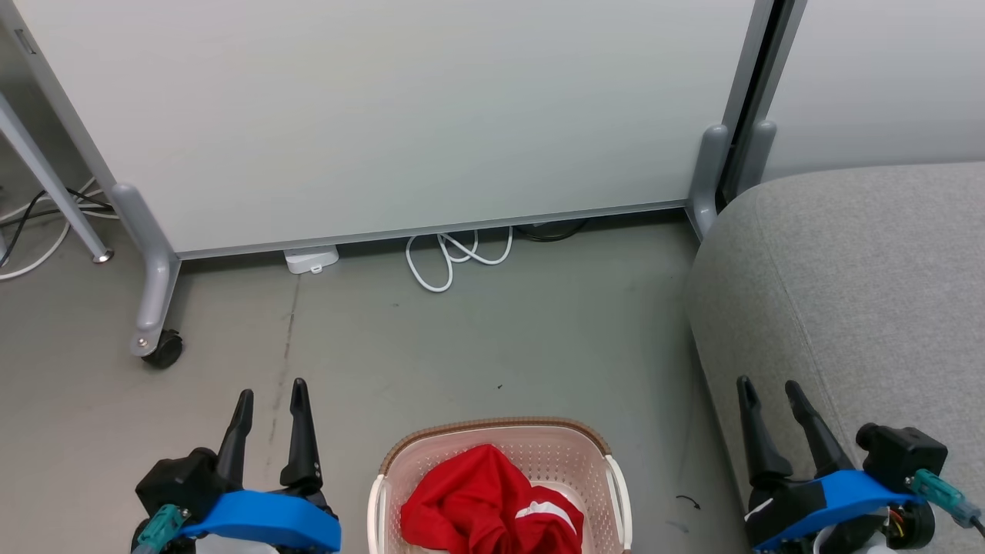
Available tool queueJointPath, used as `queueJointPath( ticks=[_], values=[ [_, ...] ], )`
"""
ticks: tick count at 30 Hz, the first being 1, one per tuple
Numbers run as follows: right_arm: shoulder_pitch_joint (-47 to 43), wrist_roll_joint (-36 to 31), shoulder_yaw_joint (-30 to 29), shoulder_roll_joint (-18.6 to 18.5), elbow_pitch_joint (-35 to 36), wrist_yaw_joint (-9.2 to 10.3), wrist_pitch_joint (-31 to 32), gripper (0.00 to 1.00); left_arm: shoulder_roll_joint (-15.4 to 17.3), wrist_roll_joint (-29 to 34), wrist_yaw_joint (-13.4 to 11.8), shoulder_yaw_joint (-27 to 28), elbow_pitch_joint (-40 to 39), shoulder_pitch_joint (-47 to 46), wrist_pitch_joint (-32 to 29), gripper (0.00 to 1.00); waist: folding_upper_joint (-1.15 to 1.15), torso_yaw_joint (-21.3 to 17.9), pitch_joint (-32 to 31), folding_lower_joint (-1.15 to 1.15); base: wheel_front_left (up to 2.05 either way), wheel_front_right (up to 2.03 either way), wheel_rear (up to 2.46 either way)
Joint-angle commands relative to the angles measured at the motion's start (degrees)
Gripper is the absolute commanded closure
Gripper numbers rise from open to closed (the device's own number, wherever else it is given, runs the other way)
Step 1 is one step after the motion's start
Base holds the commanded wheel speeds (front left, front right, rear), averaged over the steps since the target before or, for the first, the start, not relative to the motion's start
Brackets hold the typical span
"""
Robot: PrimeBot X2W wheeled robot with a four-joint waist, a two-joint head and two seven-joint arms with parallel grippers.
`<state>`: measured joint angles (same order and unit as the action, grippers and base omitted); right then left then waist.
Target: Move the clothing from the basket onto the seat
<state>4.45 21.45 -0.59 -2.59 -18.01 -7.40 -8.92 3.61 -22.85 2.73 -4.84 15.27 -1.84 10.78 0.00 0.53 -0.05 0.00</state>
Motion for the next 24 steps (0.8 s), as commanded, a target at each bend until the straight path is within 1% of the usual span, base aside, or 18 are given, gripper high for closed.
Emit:
queueJointPath(
  ticks=[1, 24],
  values=[
    [1.09, -1.43, 0.04, -0.37, 0.19, -0.11, -0.44, 0.00, 0.11, 1.24, -0.02, -0.12, -0.13, -0.36, 0.56, 0.00, 0.00, -0.01, 0.02, 0.00, 0.00, 0.00, 0.00],
    [0.71, -13.28, 0.34, -0.41, 0.19, -0.14, -1.29, 0.00, -0.39, 10.10, -0.19, -0.49, 3.21, -0.82, 3.21, 0.00, 0.00, -0.05, -0.27, 0.00, 0.00, 0.00, 0.00]
  ],
)
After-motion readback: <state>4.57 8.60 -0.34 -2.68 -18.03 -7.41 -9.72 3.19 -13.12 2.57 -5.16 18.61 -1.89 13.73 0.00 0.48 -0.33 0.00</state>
